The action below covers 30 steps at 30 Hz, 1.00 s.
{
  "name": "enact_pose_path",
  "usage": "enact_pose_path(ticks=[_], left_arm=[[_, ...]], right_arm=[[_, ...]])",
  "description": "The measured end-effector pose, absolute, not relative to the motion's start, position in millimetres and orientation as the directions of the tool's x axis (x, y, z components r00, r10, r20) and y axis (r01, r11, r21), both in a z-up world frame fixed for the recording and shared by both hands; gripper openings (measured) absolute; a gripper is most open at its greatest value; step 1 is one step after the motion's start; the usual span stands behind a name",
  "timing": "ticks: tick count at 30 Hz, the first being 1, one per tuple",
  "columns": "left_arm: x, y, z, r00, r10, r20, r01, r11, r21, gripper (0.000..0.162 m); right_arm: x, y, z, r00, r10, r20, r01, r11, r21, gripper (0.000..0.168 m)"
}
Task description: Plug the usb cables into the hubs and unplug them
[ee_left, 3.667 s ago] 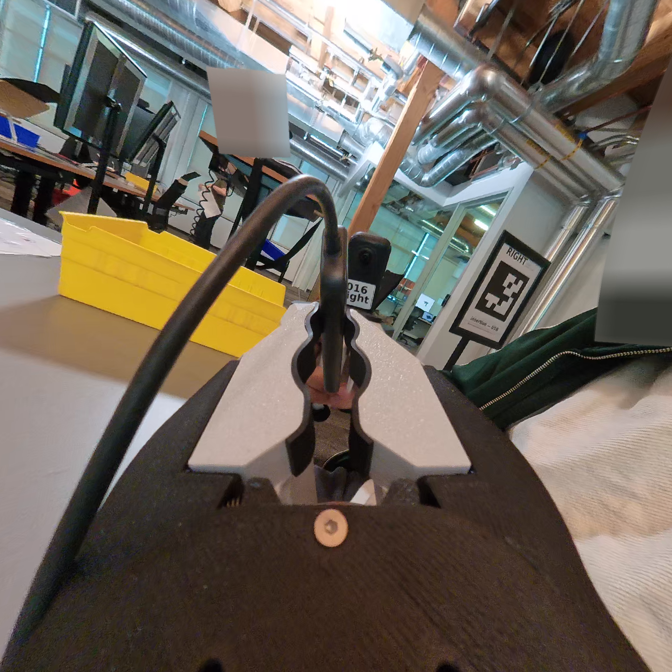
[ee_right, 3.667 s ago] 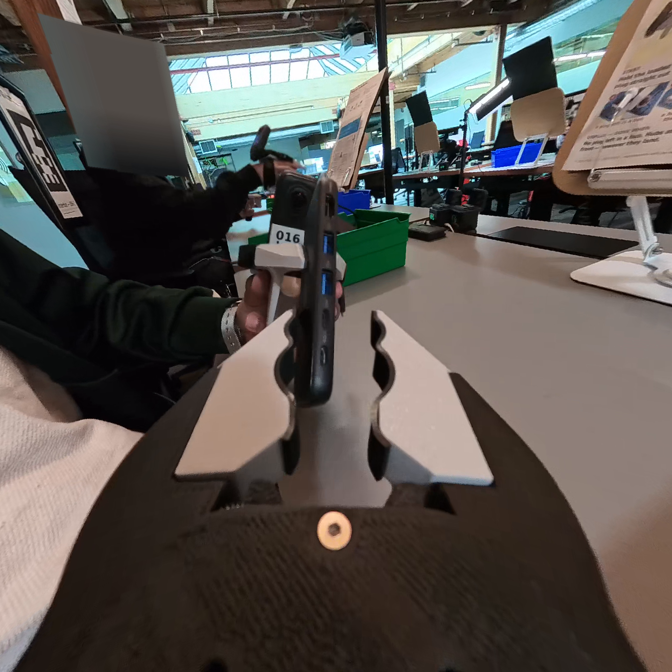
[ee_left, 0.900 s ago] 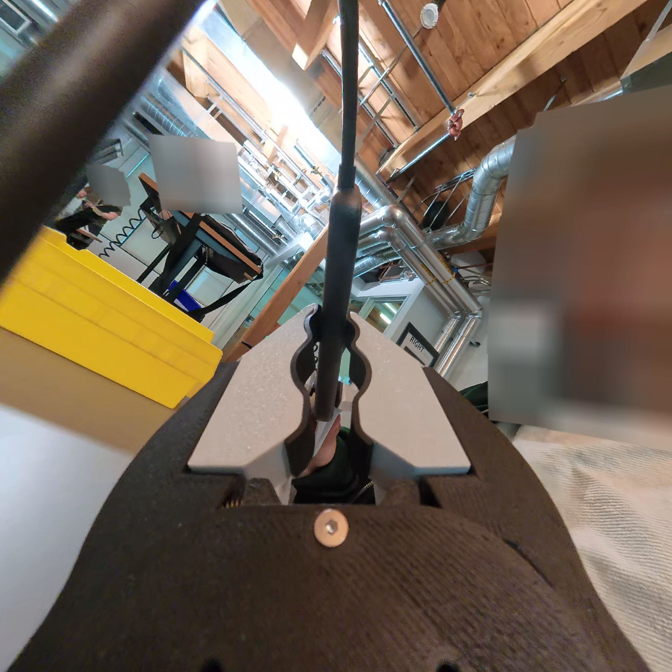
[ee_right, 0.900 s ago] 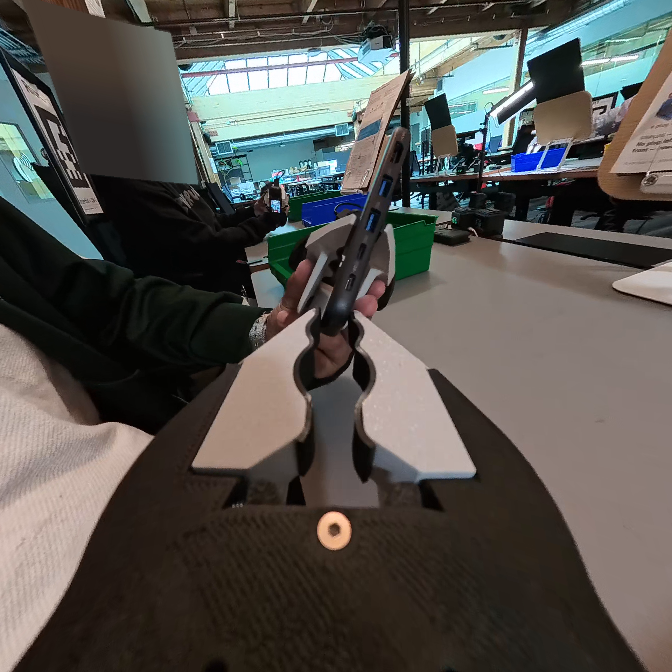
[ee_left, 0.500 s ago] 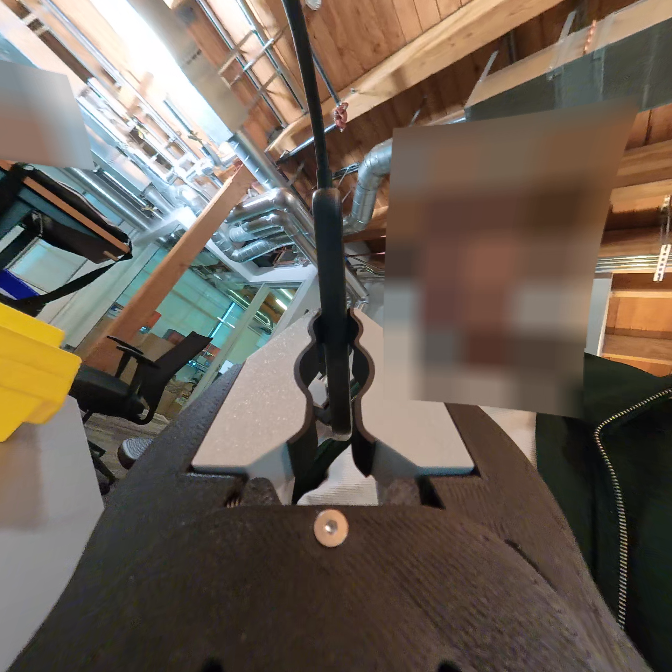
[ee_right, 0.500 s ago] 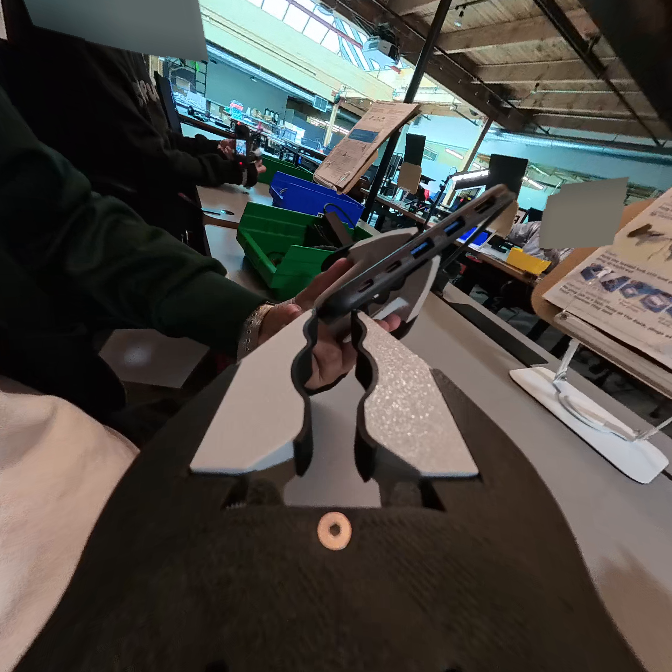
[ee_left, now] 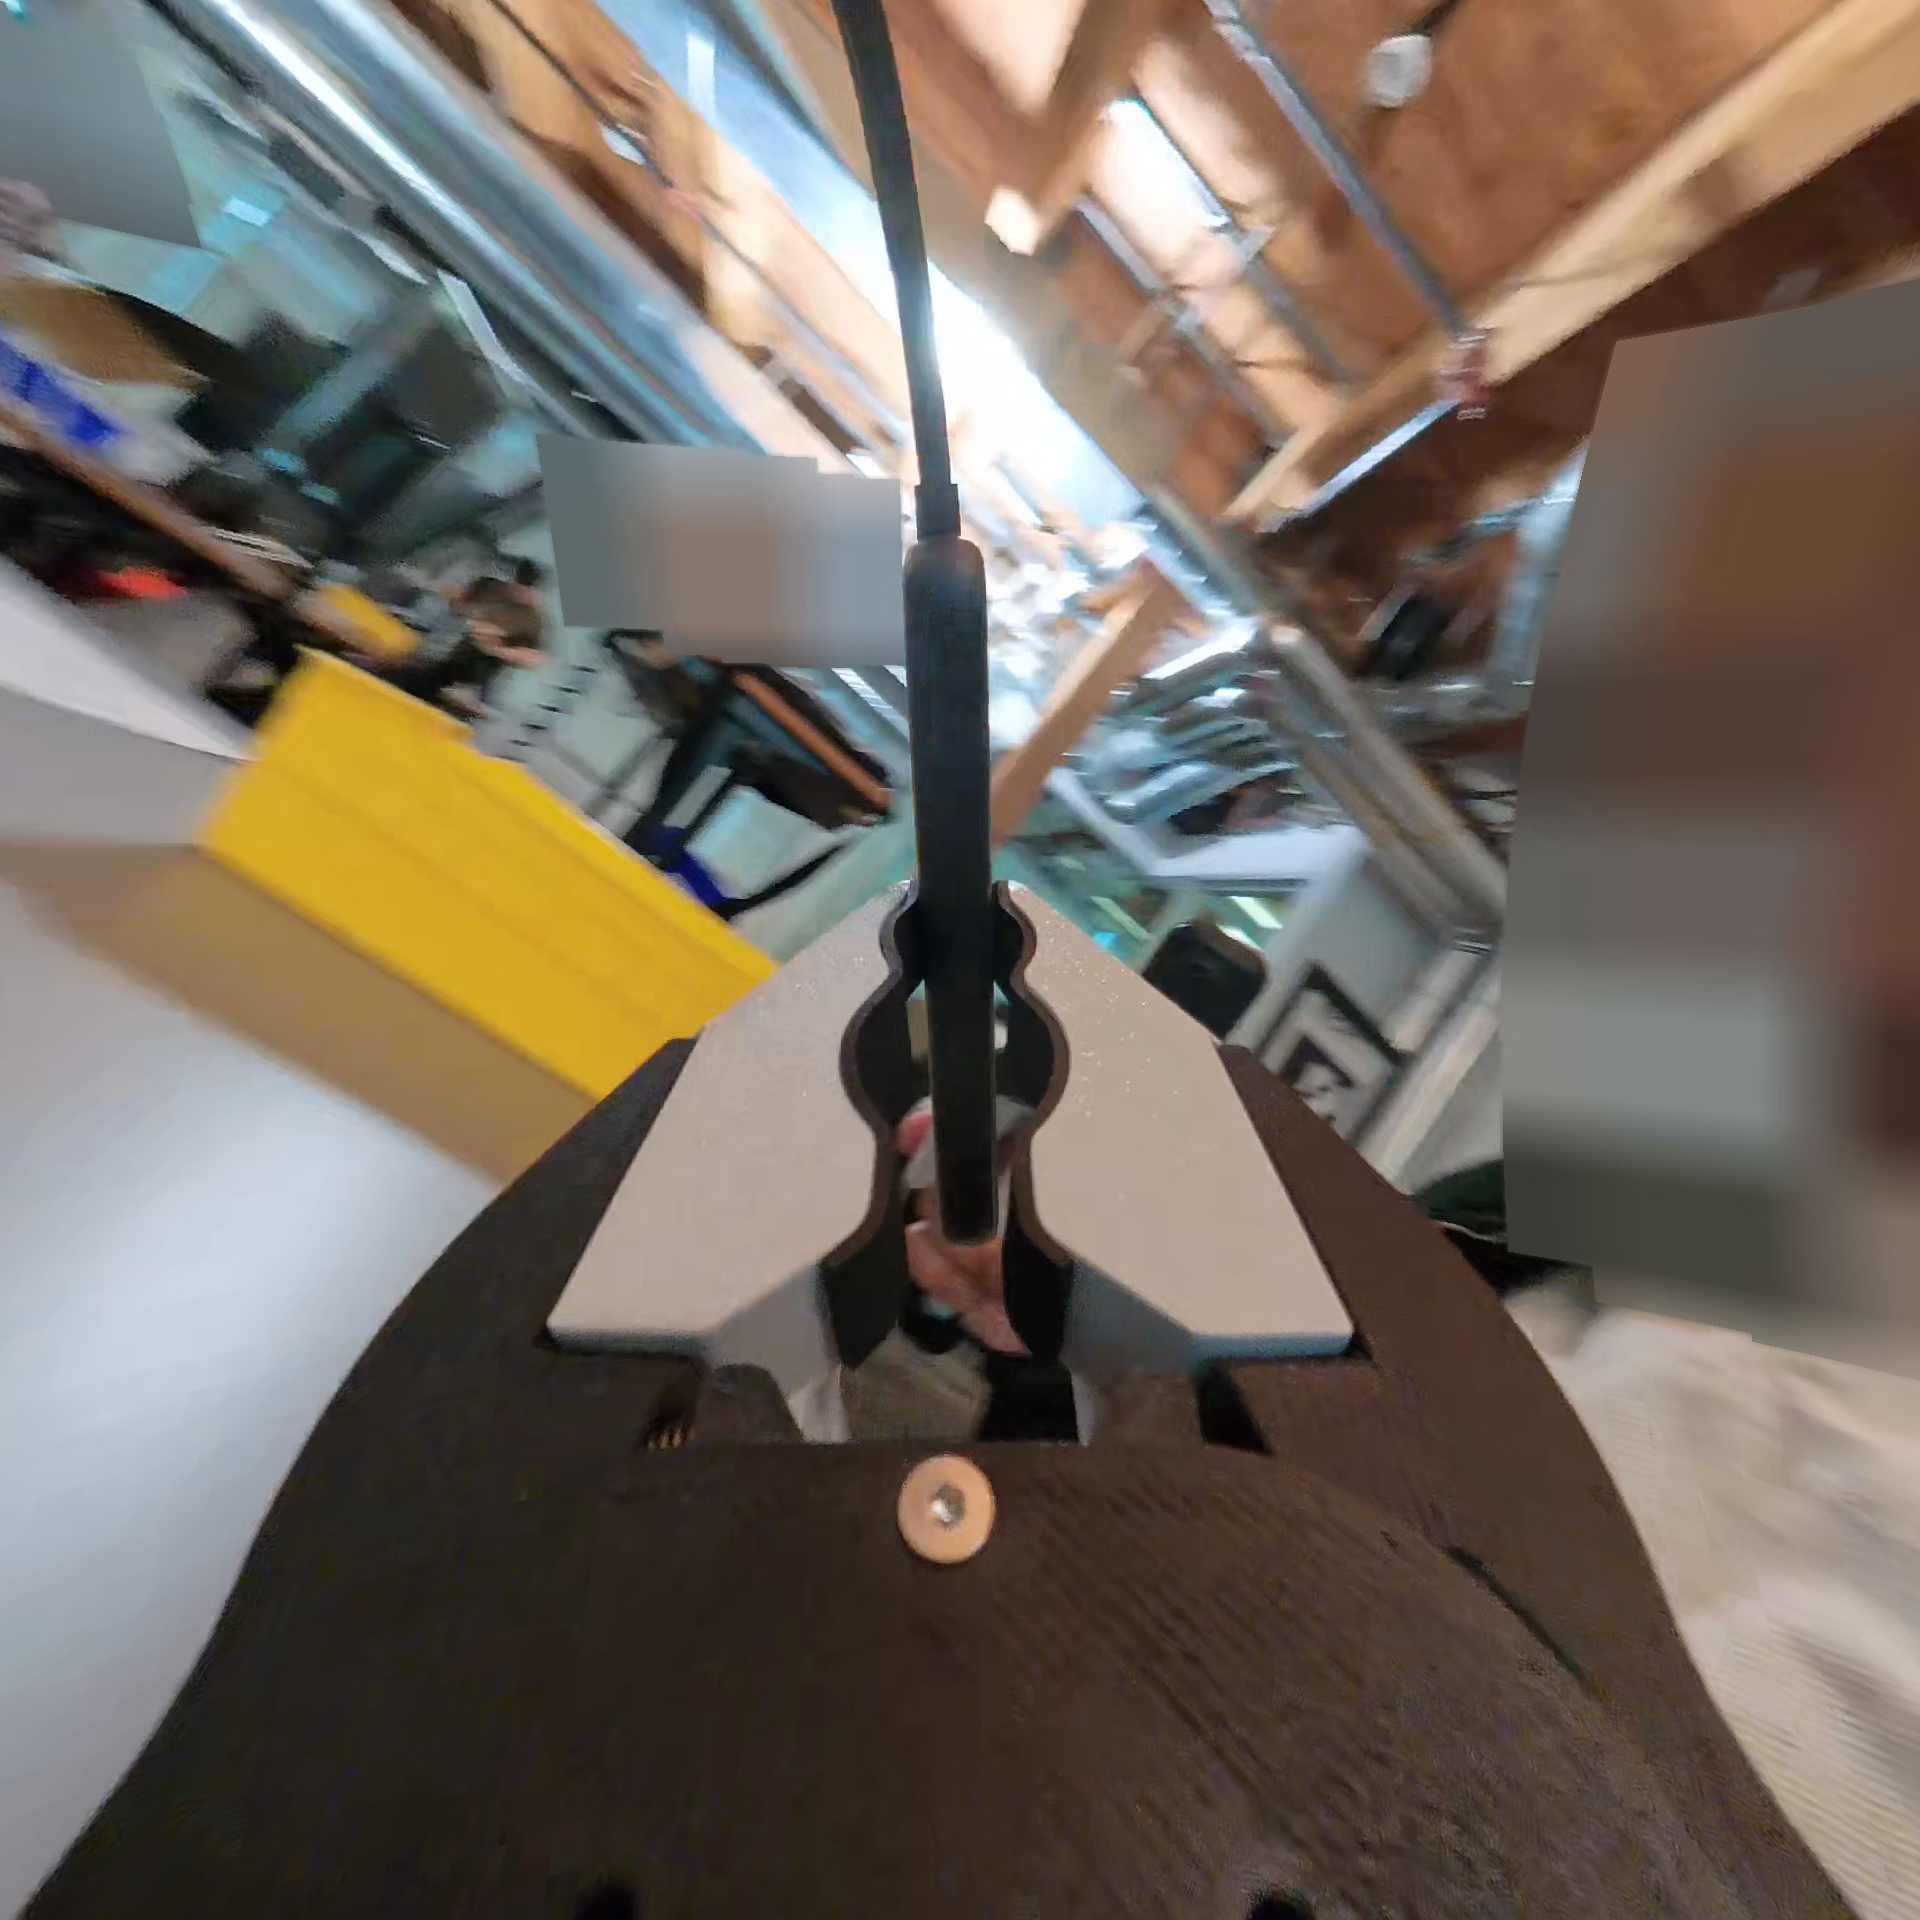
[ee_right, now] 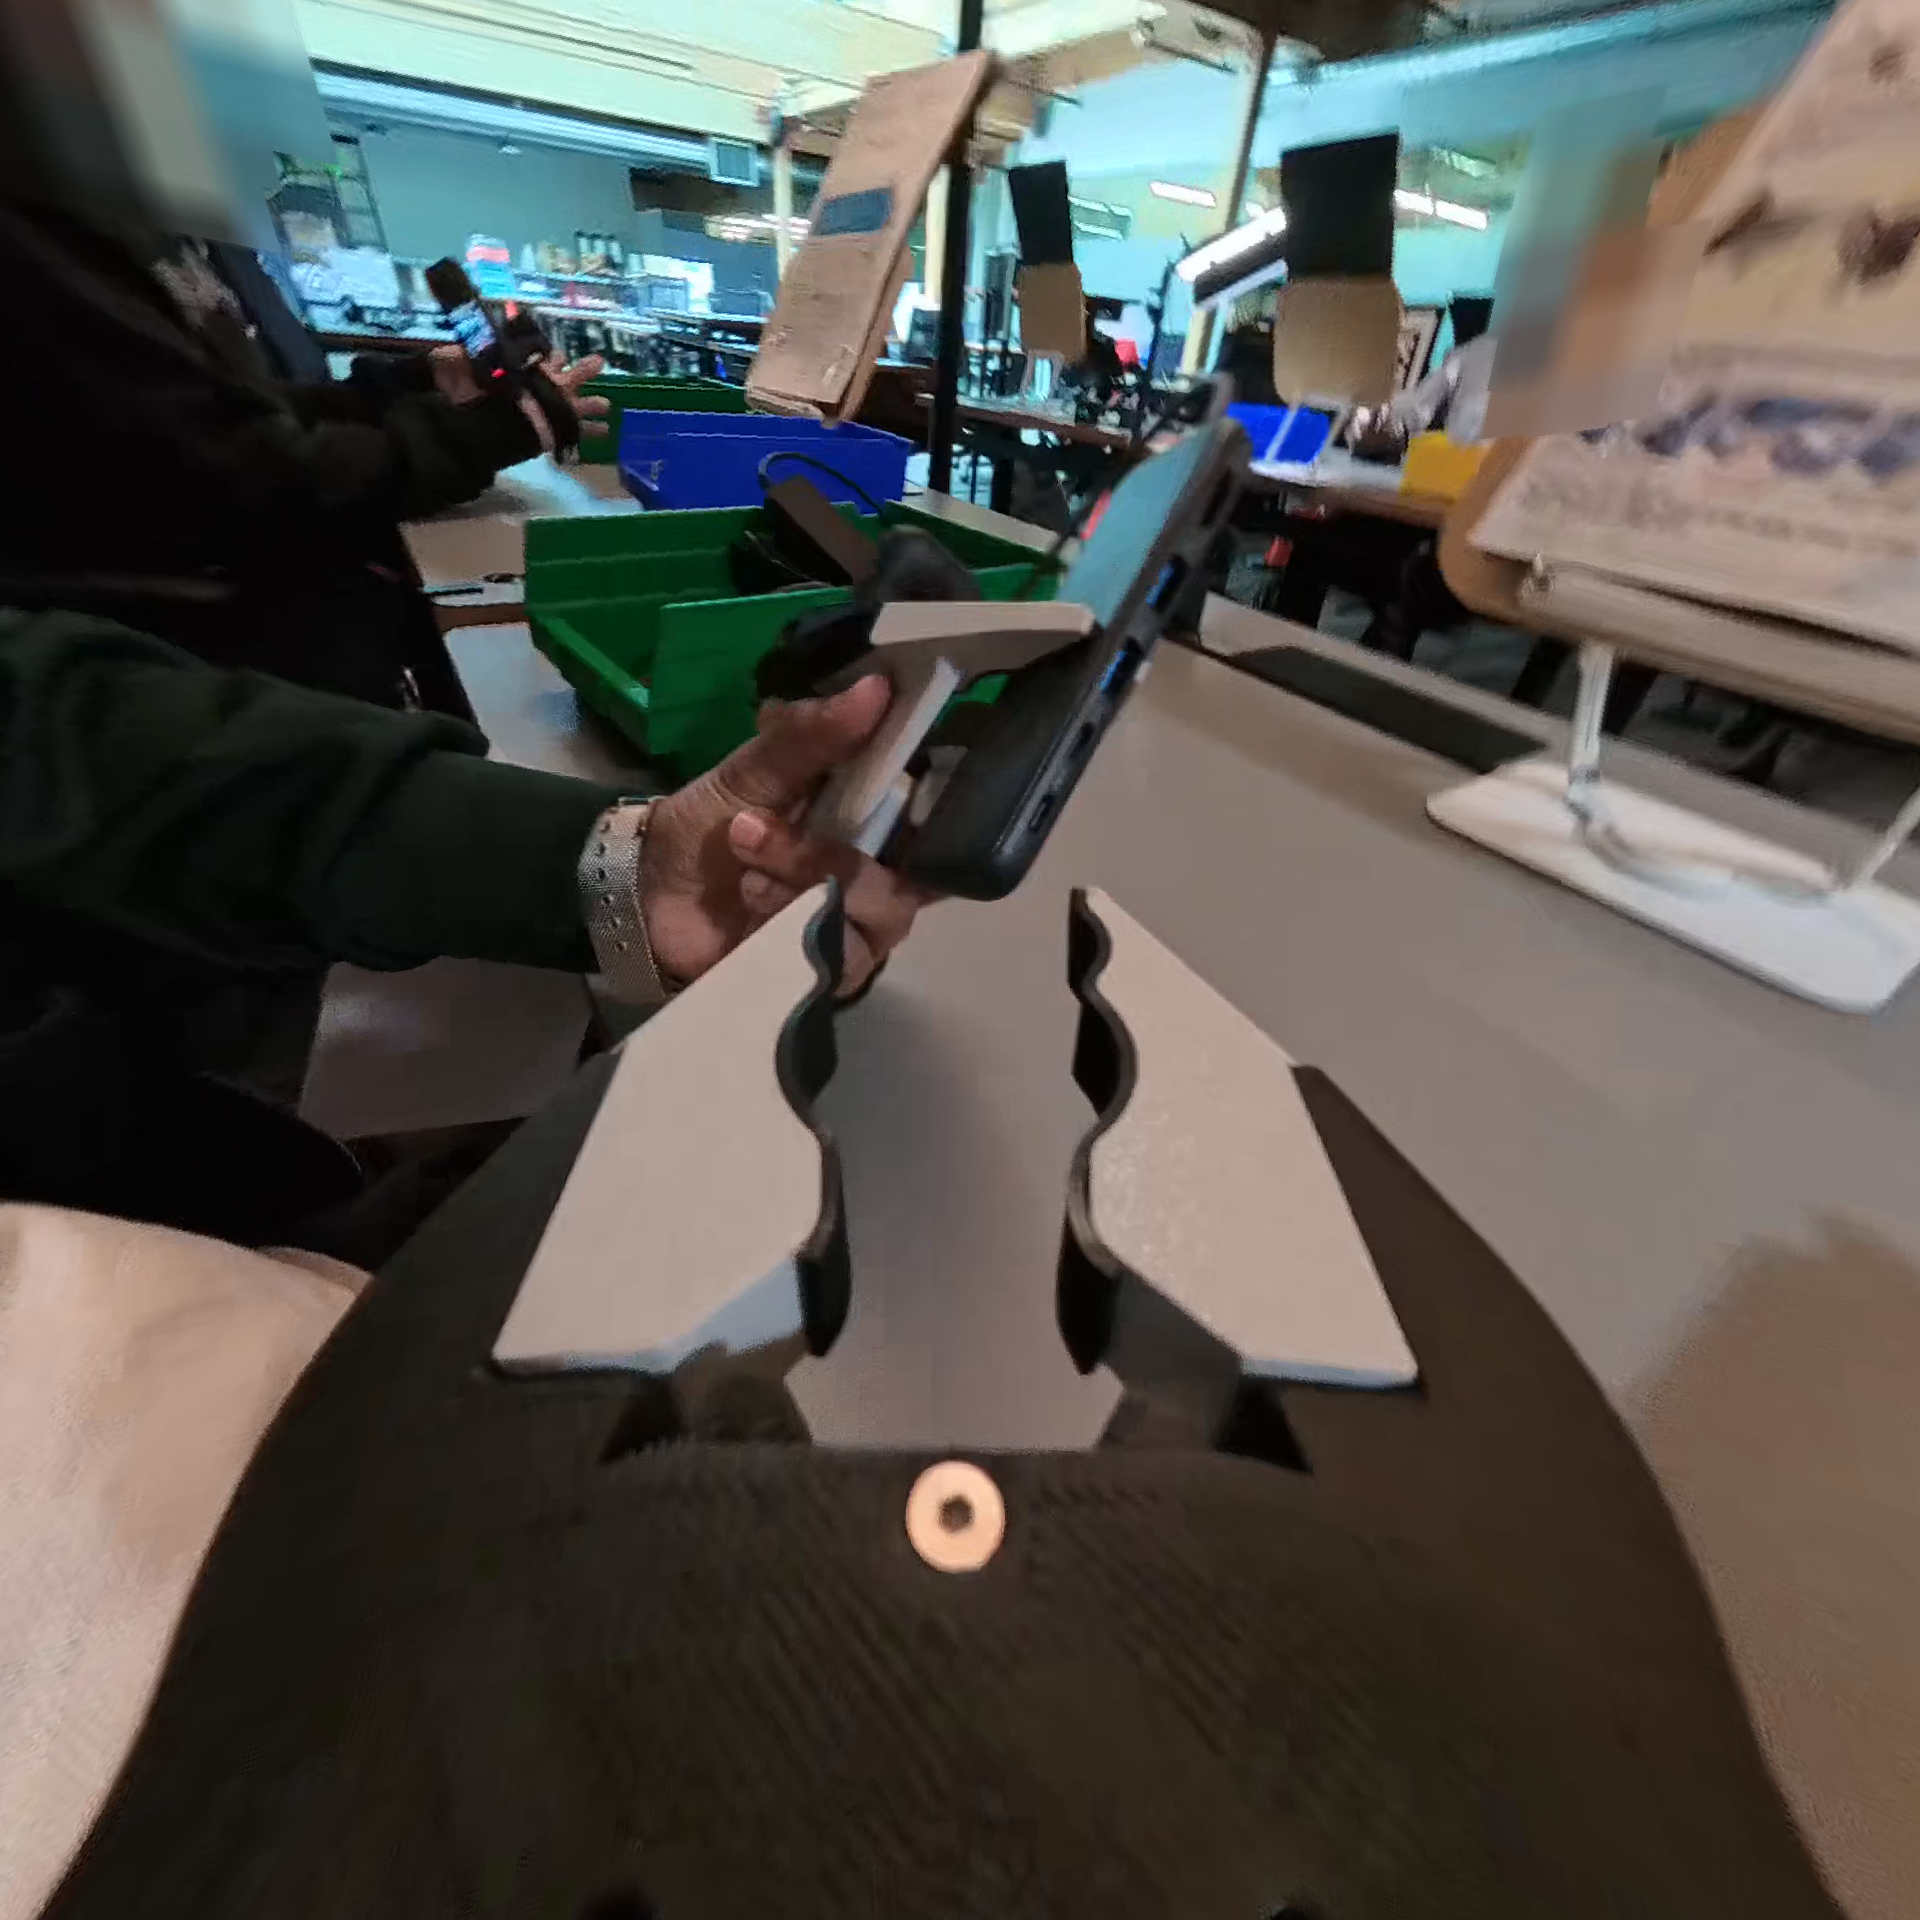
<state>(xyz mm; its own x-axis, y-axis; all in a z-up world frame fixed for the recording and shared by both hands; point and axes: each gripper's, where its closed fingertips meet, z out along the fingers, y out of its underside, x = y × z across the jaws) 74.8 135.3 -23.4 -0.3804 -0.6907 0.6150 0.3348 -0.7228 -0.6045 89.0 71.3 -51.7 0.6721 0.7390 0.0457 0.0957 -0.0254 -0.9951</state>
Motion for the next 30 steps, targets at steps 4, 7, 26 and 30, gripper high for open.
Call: enact_pose_path(ticks=[4,7,26,30], left_arm=[[66,177,-44,-0.091,-0.784,0.614,0.377,-0.598,-0.707,0.009],[61,193,-55,0.004,-0.768,0.641,0.390,-0.589,-0.708,0.009],[48,230,-70,-0.120,-0.561,0.819,0.493,-0.750,-0.441,0.009],[48,228,-69,-0.089,-0.576,0.813,0.512,-0.726,-0.458,0.009]], right_arm=[[103,84,-52,0.689,0.723,-0.055,0.022,-0.097,-0.995,0.047],[77,83,-44,0.653,0.754,-0.068,0.030,-0.115,-0.993,0.042],[-284,162,-64,-0.353,0.896,0.268,0.754,0.442,-0.485,0.027],[-309,186,-112,-0.569,0.782,0.255,0.773,0.614,-0.160,0.023]])
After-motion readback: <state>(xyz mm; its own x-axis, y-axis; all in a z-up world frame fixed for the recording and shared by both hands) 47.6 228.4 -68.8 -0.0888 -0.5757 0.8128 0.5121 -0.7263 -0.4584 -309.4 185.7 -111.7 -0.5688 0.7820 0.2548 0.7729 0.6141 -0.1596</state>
